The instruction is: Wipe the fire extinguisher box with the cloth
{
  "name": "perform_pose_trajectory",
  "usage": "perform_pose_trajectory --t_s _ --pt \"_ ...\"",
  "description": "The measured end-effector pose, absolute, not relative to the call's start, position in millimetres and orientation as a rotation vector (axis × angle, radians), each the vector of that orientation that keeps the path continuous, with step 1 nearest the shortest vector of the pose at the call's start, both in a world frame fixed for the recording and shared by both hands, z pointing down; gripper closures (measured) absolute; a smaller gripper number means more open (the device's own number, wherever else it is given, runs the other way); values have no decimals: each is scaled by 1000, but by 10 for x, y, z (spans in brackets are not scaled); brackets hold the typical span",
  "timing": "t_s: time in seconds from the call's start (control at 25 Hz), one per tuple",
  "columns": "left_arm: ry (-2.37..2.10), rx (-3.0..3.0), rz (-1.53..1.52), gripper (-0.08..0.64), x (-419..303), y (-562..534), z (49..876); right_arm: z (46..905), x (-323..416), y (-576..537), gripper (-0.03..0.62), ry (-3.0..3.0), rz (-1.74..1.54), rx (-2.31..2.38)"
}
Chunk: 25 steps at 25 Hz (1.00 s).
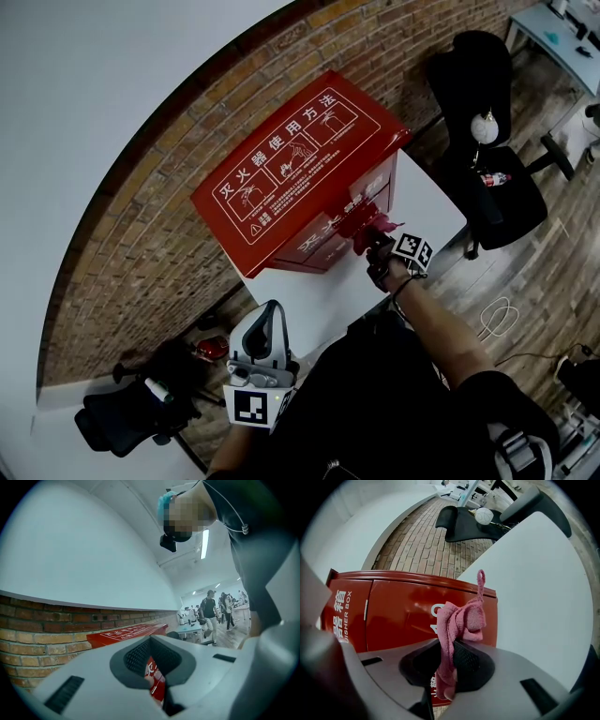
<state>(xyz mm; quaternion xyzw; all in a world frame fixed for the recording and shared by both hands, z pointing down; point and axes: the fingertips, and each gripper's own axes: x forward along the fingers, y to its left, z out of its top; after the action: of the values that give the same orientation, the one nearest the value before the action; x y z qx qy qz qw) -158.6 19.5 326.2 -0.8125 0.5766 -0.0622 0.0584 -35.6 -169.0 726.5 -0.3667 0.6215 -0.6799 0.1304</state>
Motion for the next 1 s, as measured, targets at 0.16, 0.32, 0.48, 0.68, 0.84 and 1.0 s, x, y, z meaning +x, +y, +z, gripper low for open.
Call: perform_pose_trajectory --t_s 0.16,0.32,0.48,0.68,0.84,1.0 --pt "1738 -2465 -182 526 -1567 196 3253 7161 -349 -1692 517 1794 -1962 -1045" --pt "1741 -2457 -145 526 -1563 182 3223 7070 -350 -1700 517 1789 -1953 -1025" --pt "1731 -2478 -181 526 -1553 194 3283 7000 -348 -1705 517 1793 -1941 -1014" --pt "1725 -2479 -169 526 -1544 181 3275 6889 -353 -1704 517 1796 -1931 -998" --pt "1729 -2484 -163 526 -1542 186 3284 6808 -357 -1696 517 1794 -1926 -986" --pt "1722 -2489 -161 526 -1535 186 3291 6732 -362 -1698 517 1792 -1920 -974"
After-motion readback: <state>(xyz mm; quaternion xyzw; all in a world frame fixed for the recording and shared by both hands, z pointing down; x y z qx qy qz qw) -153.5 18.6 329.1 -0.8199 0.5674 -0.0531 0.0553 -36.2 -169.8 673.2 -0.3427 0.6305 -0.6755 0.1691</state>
